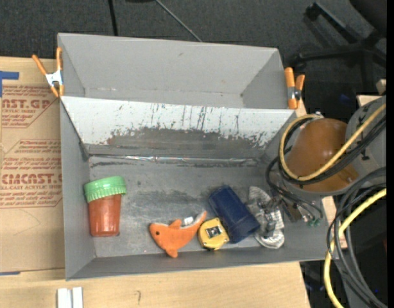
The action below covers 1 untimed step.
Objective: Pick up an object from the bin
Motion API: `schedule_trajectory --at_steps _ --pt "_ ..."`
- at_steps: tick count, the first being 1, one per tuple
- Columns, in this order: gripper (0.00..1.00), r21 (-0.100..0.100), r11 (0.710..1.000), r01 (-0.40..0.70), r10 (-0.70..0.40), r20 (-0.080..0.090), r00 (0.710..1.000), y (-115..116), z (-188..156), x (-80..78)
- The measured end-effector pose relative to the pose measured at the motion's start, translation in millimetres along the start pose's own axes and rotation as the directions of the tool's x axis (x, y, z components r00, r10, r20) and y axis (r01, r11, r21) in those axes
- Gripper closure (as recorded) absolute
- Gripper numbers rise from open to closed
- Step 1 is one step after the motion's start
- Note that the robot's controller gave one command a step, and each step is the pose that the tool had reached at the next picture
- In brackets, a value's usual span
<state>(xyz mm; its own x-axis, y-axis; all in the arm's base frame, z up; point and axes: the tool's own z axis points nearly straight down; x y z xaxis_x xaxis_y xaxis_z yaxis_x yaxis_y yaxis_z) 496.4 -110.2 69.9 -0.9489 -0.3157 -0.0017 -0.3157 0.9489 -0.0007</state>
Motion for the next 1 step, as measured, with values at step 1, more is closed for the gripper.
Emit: schedule_trajectory --at_steps 1 --pt "1.00 0.000 1.000 0.000 0.000 0.000 1.000 0.0 0.0 0.0"
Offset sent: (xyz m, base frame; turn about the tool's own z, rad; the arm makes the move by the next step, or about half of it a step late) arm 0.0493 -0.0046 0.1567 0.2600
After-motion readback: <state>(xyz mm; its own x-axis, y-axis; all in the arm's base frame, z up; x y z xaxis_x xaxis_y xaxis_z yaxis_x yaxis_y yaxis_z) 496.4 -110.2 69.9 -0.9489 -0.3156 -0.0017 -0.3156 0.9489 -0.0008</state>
